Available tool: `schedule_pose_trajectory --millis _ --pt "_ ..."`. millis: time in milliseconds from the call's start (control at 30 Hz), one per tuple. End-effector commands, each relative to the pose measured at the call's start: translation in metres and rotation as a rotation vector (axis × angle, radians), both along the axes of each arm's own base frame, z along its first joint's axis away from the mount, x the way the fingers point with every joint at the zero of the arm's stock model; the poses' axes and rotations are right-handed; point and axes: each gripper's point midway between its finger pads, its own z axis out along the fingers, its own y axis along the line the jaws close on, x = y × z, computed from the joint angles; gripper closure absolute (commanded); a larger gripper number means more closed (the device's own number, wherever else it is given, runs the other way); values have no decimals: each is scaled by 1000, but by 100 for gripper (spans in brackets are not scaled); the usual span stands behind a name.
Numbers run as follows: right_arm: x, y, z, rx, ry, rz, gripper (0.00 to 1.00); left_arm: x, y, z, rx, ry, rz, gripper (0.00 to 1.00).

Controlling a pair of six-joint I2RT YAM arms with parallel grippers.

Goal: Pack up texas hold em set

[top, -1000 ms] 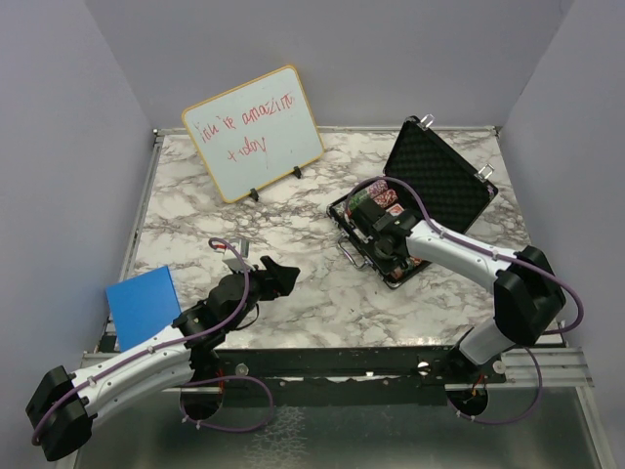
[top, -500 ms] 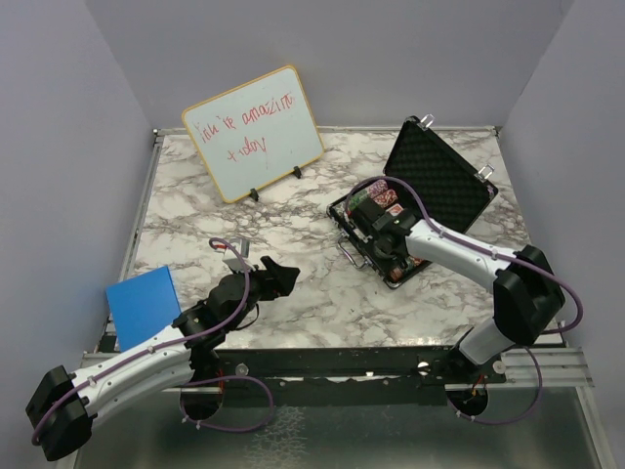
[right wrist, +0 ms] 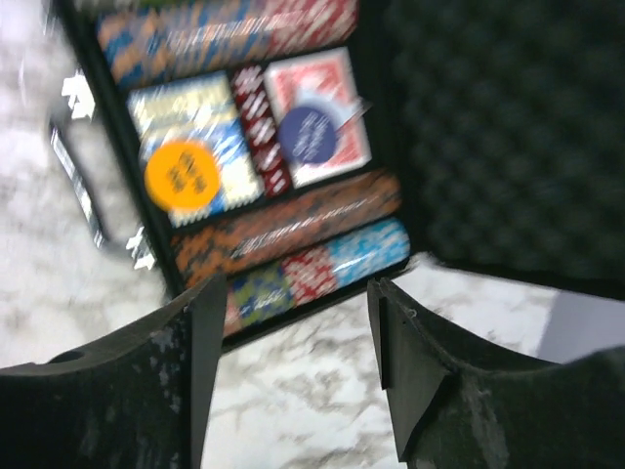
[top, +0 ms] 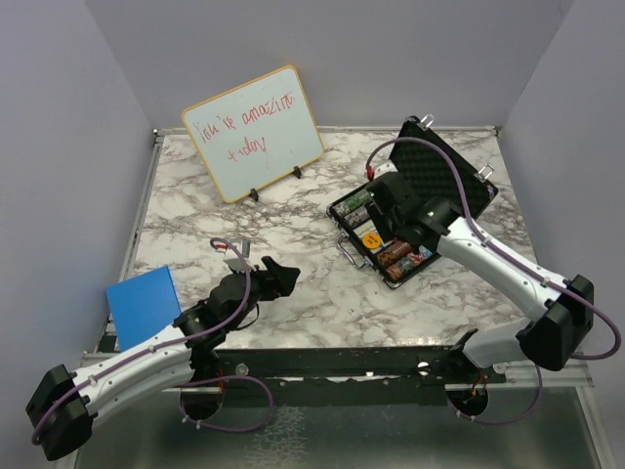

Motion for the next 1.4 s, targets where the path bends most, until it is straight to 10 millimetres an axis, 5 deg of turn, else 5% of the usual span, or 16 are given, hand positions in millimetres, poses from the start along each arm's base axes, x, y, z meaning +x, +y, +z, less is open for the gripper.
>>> schedule_pose_trajectory --millis 0,200,400,633,933,1367 --pt "45 -24 87 1 -327 -156 32 5 1 10 8 -20 18 19" --pt "105 -53 134 -45 -394 -195 27 7 -3 13 17 -17 10 14" --pt "157 -98 115 -112 -290 -233 27 8 -7 16 10 -20 -1 13" --pt "181 -120 82 -116 -207 -215 28 9 -10 14 5 -16 -7 12" --pt "162 -96 42 26 -51 -138 38 9 -11 13 10 -9 -9 12" --pt "100 -33 23 190 74 -165 55 12 -13 16 23 -21 -10 12"
